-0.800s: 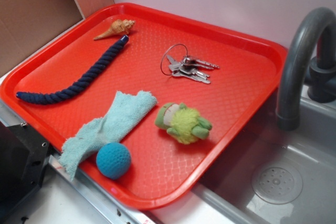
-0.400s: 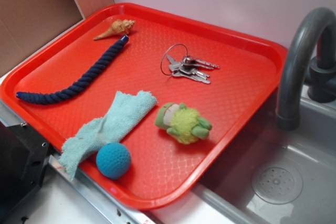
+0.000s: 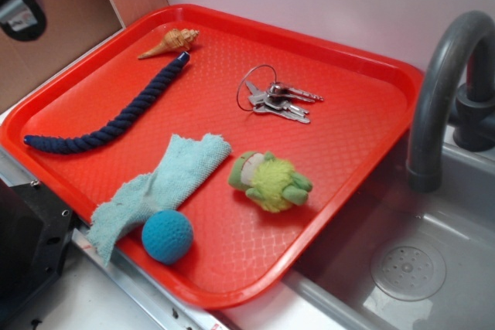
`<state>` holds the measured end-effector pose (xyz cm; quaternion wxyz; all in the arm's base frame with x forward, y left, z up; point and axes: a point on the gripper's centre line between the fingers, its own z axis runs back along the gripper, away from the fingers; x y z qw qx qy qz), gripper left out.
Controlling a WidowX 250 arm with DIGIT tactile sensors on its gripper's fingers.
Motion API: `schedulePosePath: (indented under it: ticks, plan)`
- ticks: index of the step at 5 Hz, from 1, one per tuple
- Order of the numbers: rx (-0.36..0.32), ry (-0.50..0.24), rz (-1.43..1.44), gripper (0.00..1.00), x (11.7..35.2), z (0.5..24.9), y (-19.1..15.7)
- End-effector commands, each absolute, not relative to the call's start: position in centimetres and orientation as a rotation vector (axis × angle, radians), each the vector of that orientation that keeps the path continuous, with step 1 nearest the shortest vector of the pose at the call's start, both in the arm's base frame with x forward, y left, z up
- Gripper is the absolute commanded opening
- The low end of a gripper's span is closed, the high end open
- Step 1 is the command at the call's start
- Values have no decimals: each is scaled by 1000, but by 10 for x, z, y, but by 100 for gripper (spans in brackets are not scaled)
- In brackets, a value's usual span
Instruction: Grab the green animal.
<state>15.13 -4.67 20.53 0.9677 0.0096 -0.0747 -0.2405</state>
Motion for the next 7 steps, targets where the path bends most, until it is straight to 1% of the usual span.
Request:
schedulePosePath:
  ticks: [1,2,3,4,5,6,7]
  plan:
    - [-70,-273,-977,100,178,178,-85]
    - [-87,-278,-1228,100,185,167,-95]
    - [-99,-218,-1452,100,192,149,-113]
    - [-90,-204,-1525,100,191,136,-132]
    - [-75,-159,-1546,100,197,117,-141]
    - [-52,-87,-1534,100,199,93,-152]
    - [-4,-54,-1450,100,199,79,-157]
